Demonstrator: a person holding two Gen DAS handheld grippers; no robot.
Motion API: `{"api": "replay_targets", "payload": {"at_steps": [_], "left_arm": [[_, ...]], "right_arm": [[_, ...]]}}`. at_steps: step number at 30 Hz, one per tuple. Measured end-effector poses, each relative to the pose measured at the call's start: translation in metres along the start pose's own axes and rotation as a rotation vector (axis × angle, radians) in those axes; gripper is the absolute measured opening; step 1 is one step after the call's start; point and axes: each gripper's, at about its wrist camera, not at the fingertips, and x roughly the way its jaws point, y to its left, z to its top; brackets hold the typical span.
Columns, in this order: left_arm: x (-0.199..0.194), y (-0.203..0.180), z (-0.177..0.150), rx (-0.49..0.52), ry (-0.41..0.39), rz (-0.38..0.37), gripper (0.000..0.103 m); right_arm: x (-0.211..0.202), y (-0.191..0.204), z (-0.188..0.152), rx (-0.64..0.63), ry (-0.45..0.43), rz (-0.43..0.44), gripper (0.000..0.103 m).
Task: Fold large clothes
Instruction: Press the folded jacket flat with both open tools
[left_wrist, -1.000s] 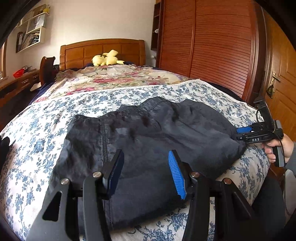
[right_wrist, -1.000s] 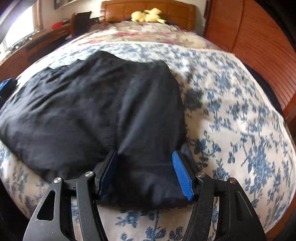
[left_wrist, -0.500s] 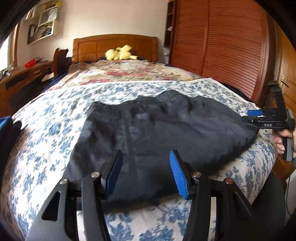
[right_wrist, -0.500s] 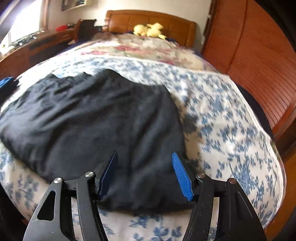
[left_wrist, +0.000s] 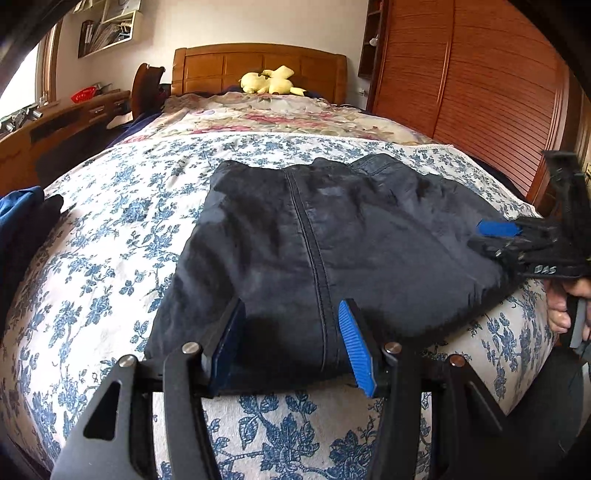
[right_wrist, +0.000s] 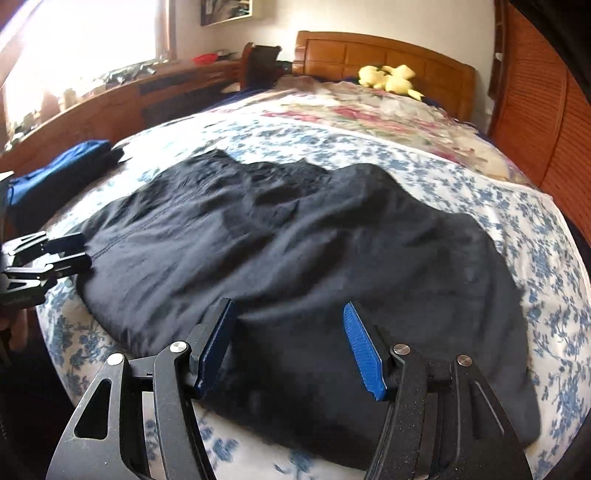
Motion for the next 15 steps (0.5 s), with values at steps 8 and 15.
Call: {"api": "replay_targets", "payload": {"at_steps": [8,15], "left_arm": [[-0.017,-0.002,0.001,0.014,-0.026,0.060,0.052],[-0.023,0.024,-0.008,-0.054,-0.001,0.159,0.052]], "right_arm": [[0.031,-0.019,-0.020,0.057,0.060,0.084,0.063],[0.026,-0.008,-0.020,-0.014,0.042,0.040,0.063]]}}
